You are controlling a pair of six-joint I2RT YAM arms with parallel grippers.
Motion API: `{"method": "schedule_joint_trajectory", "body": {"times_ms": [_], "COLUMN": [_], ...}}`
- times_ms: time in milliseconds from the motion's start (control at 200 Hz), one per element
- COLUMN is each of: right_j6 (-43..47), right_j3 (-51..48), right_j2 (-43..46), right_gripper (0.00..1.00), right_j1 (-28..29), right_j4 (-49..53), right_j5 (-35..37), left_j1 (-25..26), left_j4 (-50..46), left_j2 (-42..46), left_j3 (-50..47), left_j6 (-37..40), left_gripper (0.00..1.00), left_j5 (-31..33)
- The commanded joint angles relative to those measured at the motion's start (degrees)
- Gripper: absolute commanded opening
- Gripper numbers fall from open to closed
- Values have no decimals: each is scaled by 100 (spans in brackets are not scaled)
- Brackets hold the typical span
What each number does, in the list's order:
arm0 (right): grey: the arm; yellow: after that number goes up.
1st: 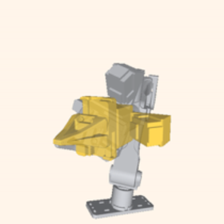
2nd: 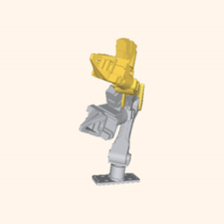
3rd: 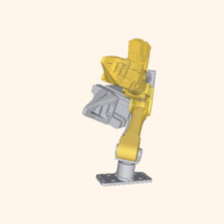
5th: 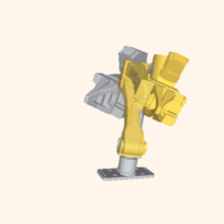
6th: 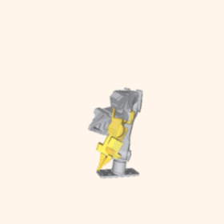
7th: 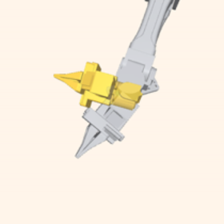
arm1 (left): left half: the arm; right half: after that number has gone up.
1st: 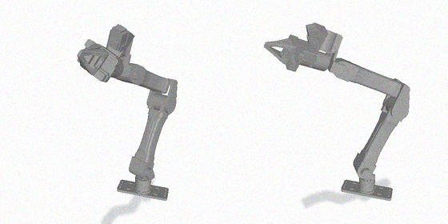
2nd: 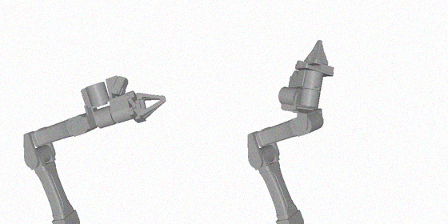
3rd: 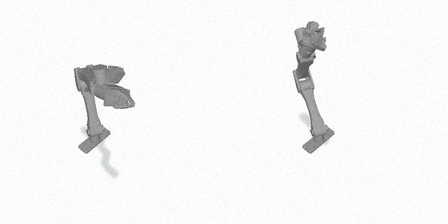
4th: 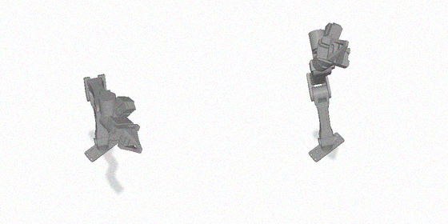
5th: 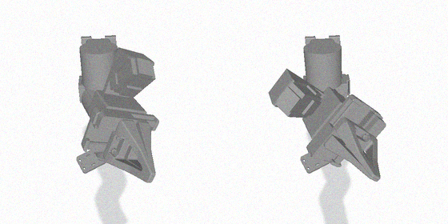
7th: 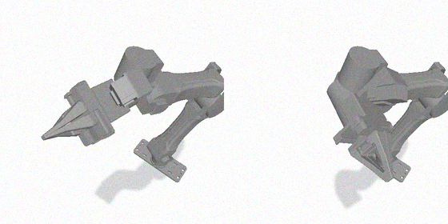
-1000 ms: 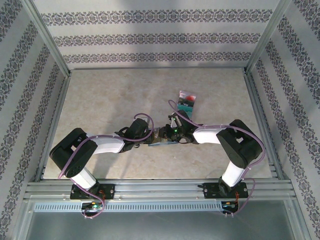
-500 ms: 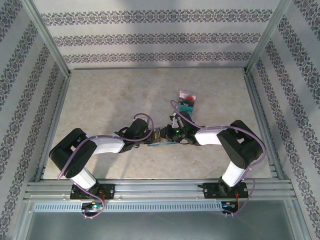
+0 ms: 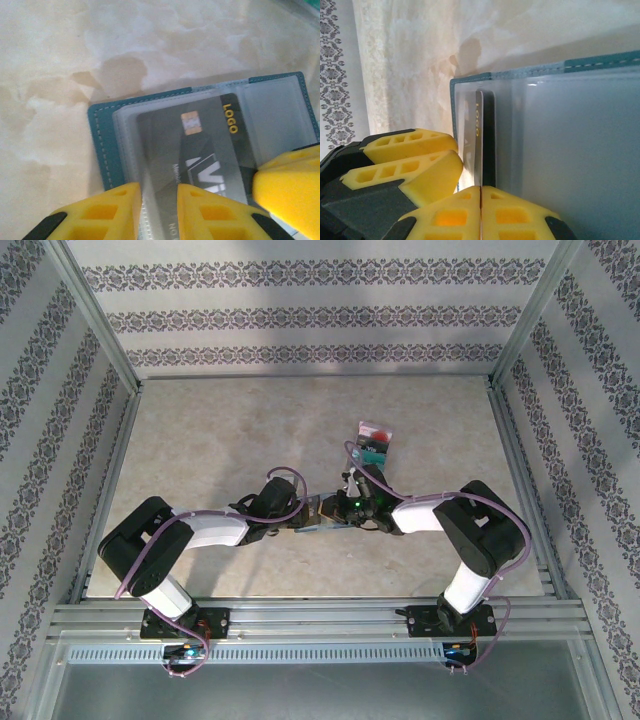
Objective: Take the credit cards out of the card holder
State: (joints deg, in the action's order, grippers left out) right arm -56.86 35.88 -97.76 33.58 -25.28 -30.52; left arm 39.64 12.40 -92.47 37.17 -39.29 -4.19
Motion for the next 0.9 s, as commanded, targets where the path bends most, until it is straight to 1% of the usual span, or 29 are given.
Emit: {"method": "schedule_joint_trajectory", "body": {"times_ms": [0,240,345,590,769,894], "right_j6": [51,61,52,3,-14,-26], "right_j3": [-132,-169,-143,-116,-122,-109], "right_j2": [99,81,81,82,112,125], "right_gripper": [8,8,8,9,9,10], "right_j1": [-96,-116,-117,-115,-116,-117], "right_j4": [-162,-109,-107,-105,-105,-117], "right_j5": [-11,41,12,-24,-24,-46], "left_j1": [-61,-61,-53,-26,0,0], "left_j4": [-523,-693,-722,-836,-849,-730], "left_j2": [105,163,204,448,181,-65], "left_j3": [0,101,184,404,552,541], "left_j6": [91,208,286,451,534,439], "left_gripper": [27,27,17,17,16,13], "left_j5": [181,230,147,167,44,-78]}}
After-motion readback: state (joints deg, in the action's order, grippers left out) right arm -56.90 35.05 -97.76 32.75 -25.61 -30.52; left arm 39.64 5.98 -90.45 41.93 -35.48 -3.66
